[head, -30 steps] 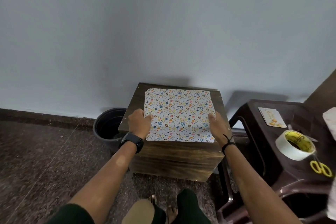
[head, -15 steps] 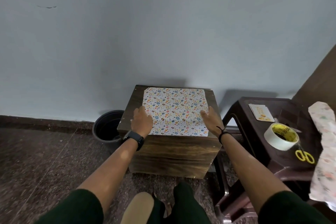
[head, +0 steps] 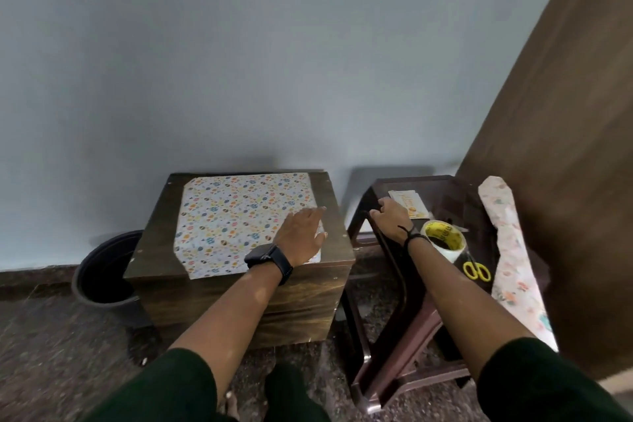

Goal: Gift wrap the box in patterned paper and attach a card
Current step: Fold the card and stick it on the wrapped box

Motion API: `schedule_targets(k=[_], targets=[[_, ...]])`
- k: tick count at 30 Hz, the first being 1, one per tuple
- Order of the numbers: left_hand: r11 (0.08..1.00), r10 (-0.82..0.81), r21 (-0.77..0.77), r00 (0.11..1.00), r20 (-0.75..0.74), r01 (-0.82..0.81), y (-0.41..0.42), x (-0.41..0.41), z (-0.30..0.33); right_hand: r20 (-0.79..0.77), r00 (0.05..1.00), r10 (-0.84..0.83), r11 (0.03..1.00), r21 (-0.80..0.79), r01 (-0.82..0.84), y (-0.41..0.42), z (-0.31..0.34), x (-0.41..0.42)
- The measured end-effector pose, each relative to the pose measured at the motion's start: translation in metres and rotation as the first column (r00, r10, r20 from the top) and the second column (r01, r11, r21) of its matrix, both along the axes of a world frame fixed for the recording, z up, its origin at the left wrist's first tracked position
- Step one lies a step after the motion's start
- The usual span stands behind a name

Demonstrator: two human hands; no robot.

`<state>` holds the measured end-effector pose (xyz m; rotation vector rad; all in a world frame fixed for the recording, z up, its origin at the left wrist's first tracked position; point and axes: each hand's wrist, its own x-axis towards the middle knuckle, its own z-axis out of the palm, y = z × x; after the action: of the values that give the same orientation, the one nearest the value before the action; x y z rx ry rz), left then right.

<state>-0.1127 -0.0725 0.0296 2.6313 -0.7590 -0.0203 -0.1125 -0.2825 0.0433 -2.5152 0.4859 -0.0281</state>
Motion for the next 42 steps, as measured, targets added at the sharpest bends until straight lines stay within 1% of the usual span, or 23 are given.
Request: schedule_targets(k=[6, 12, 15, 18, 20, 22, 24, 28, 32, 35, 39, 42], targets=[[0.997, -0.050, 0.068, 0.997, 0.064, 0.046, -0.023, 0.025, -0.012, -0.063, 0.991, -0.118, 0.978, -0.181, 0.105, -0.037, -0.021, 0.036], [0.997, -0.056, -0.043, 0.995, 0.083, 0.059, -0.017, 0.030, -0.026, -0.118, 0.963, -0.241, 0.942, -0.268, 0.203, -0.037, -0.055, 0.063], [0.995, -0.051, -0.087, 0.996, 0.072, 0.057, -0.017, 0.032, -0.027, -0.143, 0.949, -0.281, 0.922, -0.316, 0.225, -0.040, -0.065, 0.067], [0.990, -0.039, -0.132, 0.998, 0.041, 0.044, -0.017, 0.031, -0.025, -0.081, 0.953, -0.291, 0.882, -0.408, 0.235, -0.039, -0.071, 0.065], [0.987, -0.026, -0.160, 1.000, 0.005, 0.026, -0.016, 0.029, -0.021, -0.018, 0.962, -0.274, 0.845, -0.481, 0.232, -0.036, -0.072, 0.063], [0.983, -0.016, -0.184, 0.999, -0.032, 0.010, -0.016, 0.027, -0.017, 0.010, 0.970, -0.244, 0.828, -0.519, 0.214, -0.034, -0.070, 0.060], [0.976, -0.011, -0.217, 0.998, -0.059, -0.002, -0.016, 0.026, -0.015, 0.010, 0.975, -0.224, 0.830, -0.522, 0.196, -0.035, -0.066, 0.057], [0.961, 0.000, -0.275, 0.995, -0.099, -0.027, -0.015, 0.028, -0.016, 0.032, 0.968, -0.249, 0.843, -0.485, 0.232, -0.038, -0.054, 0.053], [0.944, 0.012, -0.324, 0.990, -0.139, -0.056, -0.013, 0.032, -0.020, 0.014, 0.981, -0.192, 0.805, -0.569, 0.166, -0.039, -0.038, 0.049], [0.938, 0.020, -0.338, 0.986, -0.164, -0.075, -0.013, 0.033, -0.021, -0.003, 0.987, -0.162, 0.794, -0.594, 0.129, -0.040, -0.032, 0.048], [0.931, 0.023, -0.353, 0.981, -0.190, -0.090, -0.013, 0.036, -0.023, -0.035, 0.979, -0.202, 0.850, -0.503, 0.158, -0.037, -0.032, 0.047], [0.916, 0.011, -0.391, 0.979, -0.204, -0.092, -0.012, 0.037, -0.023, -0.022, 0.977, -0.214, 0.860, -0.478, 0.177, -0.037, -0.031, 0.044]])
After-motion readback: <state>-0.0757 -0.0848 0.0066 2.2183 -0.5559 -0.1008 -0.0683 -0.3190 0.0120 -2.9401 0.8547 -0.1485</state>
